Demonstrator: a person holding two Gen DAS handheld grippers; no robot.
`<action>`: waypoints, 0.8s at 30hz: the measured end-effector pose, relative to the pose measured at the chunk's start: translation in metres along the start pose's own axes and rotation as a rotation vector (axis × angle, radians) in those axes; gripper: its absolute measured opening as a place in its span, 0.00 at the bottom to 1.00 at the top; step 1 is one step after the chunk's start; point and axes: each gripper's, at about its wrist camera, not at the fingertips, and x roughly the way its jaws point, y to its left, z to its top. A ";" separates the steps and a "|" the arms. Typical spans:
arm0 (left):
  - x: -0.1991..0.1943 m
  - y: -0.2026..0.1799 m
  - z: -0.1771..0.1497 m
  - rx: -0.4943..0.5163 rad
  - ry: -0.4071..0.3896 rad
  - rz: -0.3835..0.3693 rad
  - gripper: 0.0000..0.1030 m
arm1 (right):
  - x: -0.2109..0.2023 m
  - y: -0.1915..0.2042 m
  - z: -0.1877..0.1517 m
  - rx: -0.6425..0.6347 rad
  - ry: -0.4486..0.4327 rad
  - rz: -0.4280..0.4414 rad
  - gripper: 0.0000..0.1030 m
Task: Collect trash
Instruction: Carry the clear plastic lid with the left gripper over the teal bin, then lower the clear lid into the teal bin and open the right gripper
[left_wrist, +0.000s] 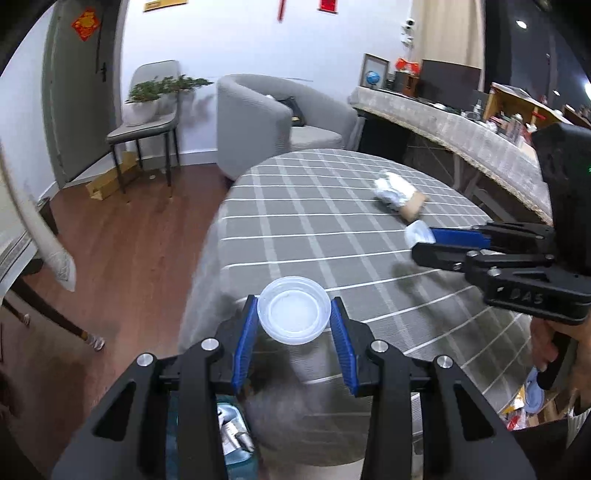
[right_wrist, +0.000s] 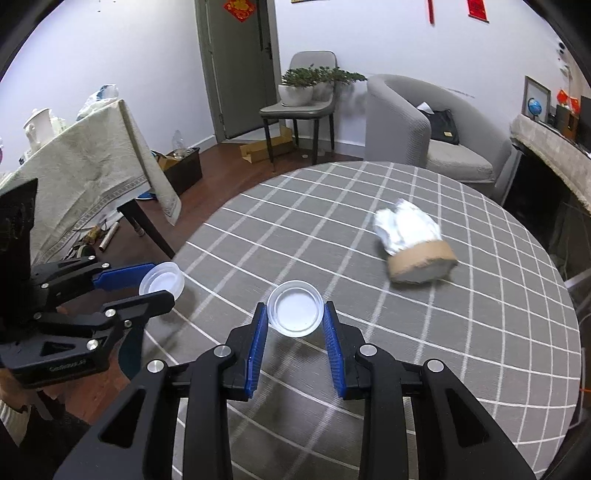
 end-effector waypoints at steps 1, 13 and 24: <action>-0.002 0.006 -0.001 -0.013 -0.001 0.006 0.41 | 0.001 0.006 0.003 -0.005 -0.007 0.009 0.30; -0.005 0.077 -0.031 -0.087 0.101 0.115 0.41 | 0.024 0.069 0.024 -0.063 -0.023 0.102 0.30; 0.013 0.121 -0.075 -0.089 0.303 0.142 0.44 | 0.050 0.123 0.035 -0.109 -0.007 0.170 0.30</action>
